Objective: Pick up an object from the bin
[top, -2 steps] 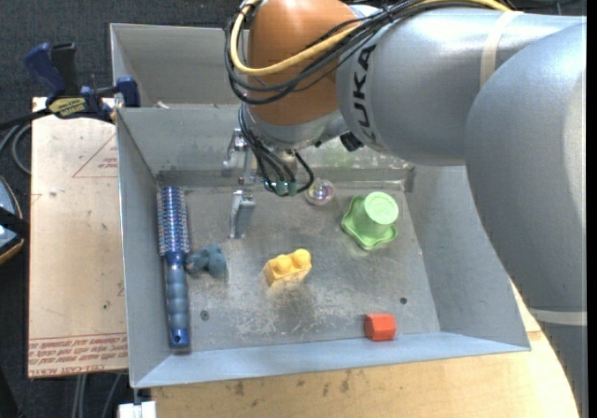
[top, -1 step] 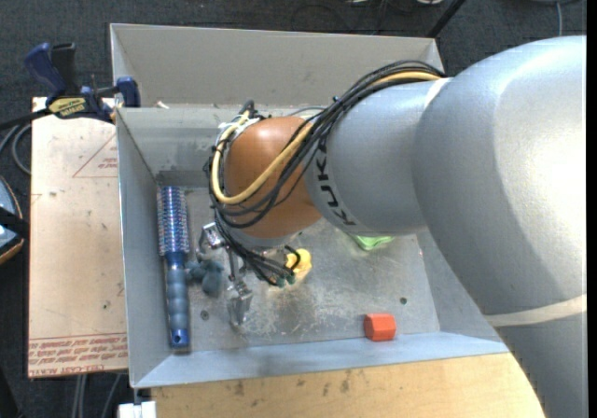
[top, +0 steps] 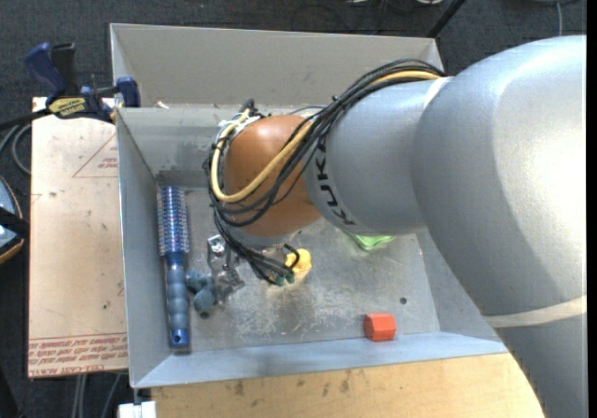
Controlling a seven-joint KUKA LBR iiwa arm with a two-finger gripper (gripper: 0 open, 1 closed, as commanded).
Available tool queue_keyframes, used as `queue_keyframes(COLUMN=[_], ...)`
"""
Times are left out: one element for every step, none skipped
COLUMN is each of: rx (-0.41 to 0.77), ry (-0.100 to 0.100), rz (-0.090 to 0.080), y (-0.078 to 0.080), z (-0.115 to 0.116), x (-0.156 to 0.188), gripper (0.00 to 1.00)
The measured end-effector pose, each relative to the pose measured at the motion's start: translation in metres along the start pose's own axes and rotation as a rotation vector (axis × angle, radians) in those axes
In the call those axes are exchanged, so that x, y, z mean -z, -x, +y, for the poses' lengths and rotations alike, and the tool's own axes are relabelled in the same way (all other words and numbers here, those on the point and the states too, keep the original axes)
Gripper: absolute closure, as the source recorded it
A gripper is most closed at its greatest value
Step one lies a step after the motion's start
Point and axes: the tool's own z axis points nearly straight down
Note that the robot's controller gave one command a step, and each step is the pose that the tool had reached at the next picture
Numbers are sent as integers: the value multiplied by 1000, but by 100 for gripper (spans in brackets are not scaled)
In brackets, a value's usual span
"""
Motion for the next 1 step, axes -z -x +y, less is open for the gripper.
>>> queue_keyframes(rx=[0], ry=[0], rz=[1], y=[-1], z=[0], x=[-2], gripper=[0])
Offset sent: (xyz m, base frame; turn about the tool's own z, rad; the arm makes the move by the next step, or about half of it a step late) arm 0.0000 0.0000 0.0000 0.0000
